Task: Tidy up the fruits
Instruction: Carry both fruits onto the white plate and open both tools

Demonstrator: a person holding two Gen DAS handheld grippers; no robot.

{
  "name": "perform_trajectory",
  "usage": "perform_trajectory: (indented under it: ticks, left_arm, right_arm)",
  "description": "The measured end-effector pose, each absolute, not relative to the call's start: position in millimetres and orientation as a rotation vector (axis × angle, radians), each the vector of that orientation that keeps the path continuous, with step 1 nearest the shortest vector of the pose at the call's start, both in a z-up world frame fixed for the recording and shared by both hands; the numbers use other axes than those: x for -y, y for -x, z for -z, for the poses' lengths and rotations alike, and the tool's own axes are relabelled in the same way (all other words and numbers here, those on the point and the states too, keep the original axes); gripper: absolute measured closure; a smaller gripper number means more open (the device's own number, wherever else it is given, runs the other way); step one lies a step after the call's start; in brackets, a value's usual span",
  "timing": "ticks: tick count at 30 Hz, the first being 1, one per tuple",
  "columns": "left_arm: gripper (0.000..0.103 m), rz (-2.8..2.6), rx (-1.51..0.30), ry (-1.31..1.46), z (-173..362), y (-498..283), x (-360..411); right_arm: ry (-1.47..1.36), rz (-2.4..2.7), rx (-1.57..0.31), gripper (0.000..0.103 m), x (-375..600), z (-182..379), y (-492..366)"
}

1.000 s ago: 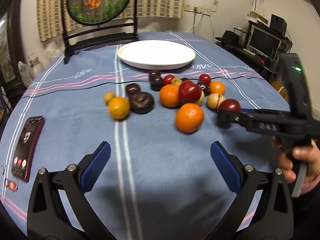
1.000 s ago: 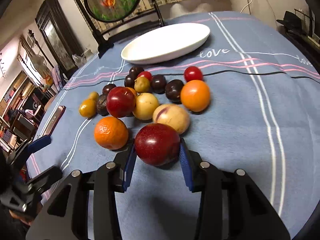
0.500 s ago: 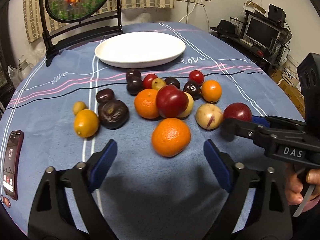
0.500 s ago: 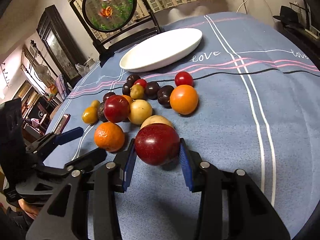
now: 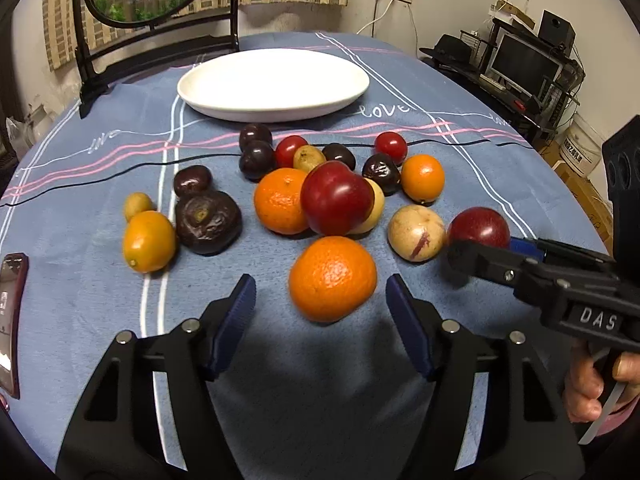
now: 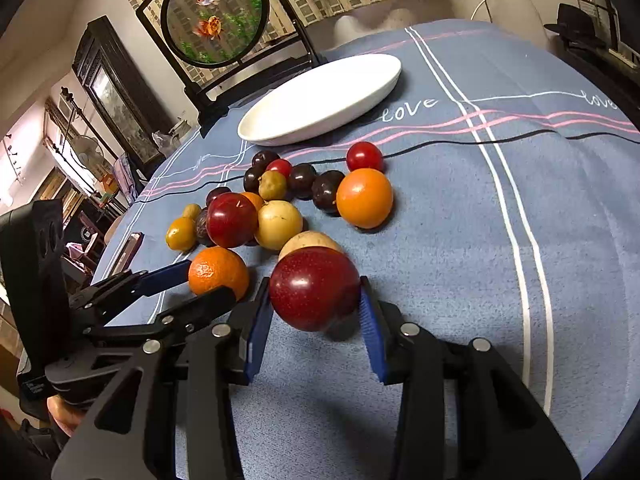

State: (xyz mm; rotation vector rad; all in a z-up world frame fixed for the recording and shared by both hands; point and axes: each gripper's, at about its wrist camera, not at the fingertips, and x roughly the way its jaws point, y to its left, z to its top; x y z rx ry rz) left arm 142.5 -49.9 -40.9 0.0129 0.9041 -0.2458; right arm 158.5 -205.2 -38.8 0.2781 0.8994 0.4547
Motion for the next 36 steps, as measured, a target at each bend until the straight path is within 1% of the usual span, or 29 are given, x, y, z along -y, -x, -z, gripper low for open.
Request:
perform_trajectory:
  ticks: [4, 5, 6, 7, 13, 17, 21, 24, 26, 29, 32, 36]
  left_arm:
    - [0.034, 0.247, -0.911, -0.034, 43, -152, 57]
    - [0.035, 0.251, -0.913, -0.039, 44, -154, 59]
    - [0.049, 0.259, -0.919, -0.041, 45, -155, 60]
    - [0.057, 0.273, -0.937, -0.038, 48, -156, 60]
    - [0.058, 0.355, -0.972, 0.025, 41, -148, 42]
    - [0.058, 0.386, -0.941, 0.069, 10, -157, 17]
    - [0.058, 0.375, -0.866, 0.106, -32, -196, -3]
    - [0.058, 0.336, -0.821, 0.074, -48, -246, -4]
    - [0.058, 0.319, -0.842, 0.083, -43, -286, -3]
    - [0.058, 0.274, -0.916, 0.079, -22, -336, 0]
    - [0.058, 0.242, -0.976, 0.066, -2, -369, 8]
    - [0.057, 0.205, -1.025, 0.061, 10, -393, 12]
  right_arm:
    - [-0.277, -0.452, -0.908, 0.061, 205, 40, -159]
    - [-0.269, -0.449, -0.911, 0.061, 204, 40, -159]
    - [-0.257, -0.445, -0.913, 0.061, 203, 39, -159]
    - [-0.24, -0.437, -0.912, 0.061, 203, 38, -159]
    - [-0.187, -0.428, -0.886, 0.061, 208, 9, -175]
    - [-0.175, -0.44, -0.845, 0.061, 205, -17, -205]
    - [-0.163, -0.455, -0.795, 0.061, 191, -33, -256]
    - [-0.161, -0.449, -0.831, 0.061, 179, -25, -301]
    - [-0.13, -0.439, -0.865, 0.061, 169, -14, -331]
    - [-0.102, -0.416, -0.911, 0.061, 158, 2, -363]
    - [-0.091, -0.421, -0.949, 0.061, 152, 15, -387]
    - [-0.055, -0.416, -0.978, 0.06, 146, 22, -401]
